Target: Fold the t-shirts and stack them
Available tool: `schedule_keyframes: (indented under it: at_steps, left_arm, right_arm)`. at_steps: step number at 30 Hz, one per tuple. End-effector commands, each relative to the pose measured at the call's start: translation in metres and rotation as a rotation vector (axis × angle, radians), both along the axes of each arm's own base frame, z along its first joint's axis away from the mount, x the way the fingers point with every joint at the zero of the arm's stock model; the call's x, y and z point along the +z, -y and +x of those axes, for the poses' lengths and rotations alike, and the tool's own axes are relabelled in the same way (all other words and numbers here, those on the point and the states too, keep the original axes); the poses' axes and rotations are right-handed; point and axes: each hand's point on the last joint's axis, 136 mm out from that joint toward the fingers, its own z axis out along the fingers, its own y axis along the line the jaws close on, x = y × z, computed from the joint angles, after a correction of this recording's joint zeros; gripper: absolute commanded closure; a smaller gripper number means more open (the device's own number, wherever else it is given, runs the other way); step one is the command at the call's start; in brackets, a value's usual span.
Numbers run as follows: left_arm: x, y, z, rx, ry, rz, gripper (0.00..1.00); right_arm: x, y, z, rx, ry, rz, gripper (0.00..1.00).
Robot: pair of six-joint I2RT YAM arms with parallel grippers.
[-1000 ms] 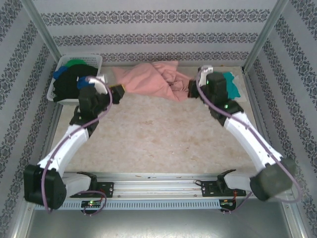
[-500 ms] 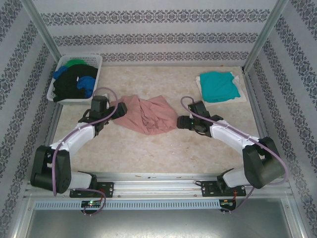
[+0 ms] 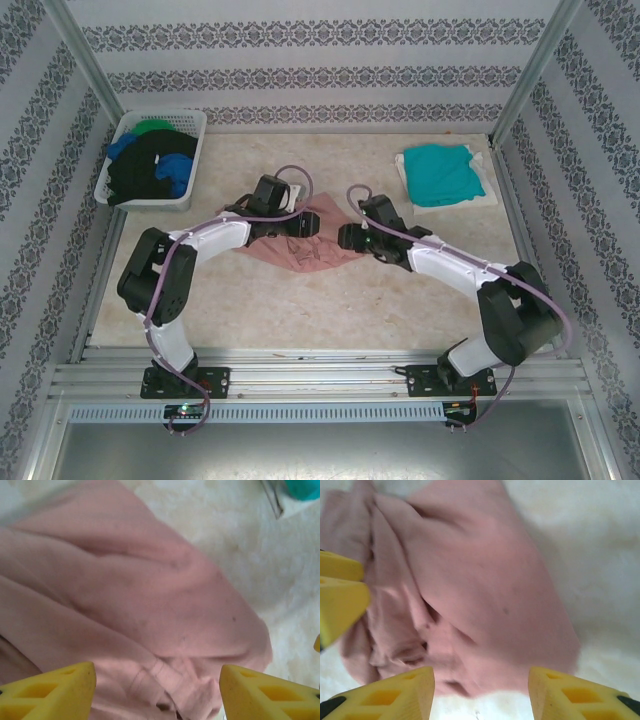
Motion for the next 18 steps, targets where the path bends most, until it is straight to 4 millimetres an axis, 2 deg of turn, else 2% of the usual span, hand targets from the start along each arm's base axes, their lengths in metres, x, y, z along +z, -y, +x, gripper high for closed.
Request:
schedule_keyframes:
  at_steps: [1, 5, 7, 10, 13, 14, 16, 18]
  left_arm:
    - [-0.015, 0.008, -0.038, -0.095, -0.074, -0.006, 0.34]
    - [-0.035, 0.003, -0.047, -0.093, -0.119, 0.023, 0.34]
    - [-0.033, 0.008, -0.042, -0.104, -0.108, 0.009, 0.35]
    - [-0.034, 0.003, -0.039, -0.096, -0.115, 0.058, 0.5]
    - [-0.03, -0.006, -0.045, -0.095, -0.097, 0.087, 0.71]
    - [-0.027, -0.008, -0.048, -0.096, -0.091, 0.089, 0.74]
    - [-0.032, -0.017, -0.054, -0.086, -0.105, 0.128, 0.77]
    - [-0.04, -0.025, -0.059, -0.081, -0.121, 0.158, 0.85]
  right_arm:
    - [0.007, 0.016, -0.001, -0.086, 0.032, 0.028, 0.46]
    - [0.008, 0.006, -0.007, -0.033, 0.034, 0.05, 0.46]
    - [0.009, -0.006, -0.009, 0.014, 0.041, 0.062, 0.46]
    - [0.009, -0.03, -0.012, 0.091, 0.031, 0.074, 0.45]
    - [0.007, -0.055, -0.016, 0.159, 0.028, 0.068, 0.45]
    - [0.006, -0.06, -0.016, 0.168, 0.026, 0.069, 0.45]
    - [0.0, -0.062, -0.016, 0.162, 0.009, 0.076, 0.45]
    - [-0.006, -0.059, -0.015, 0.148, 0.007, 0.078, 0.46]
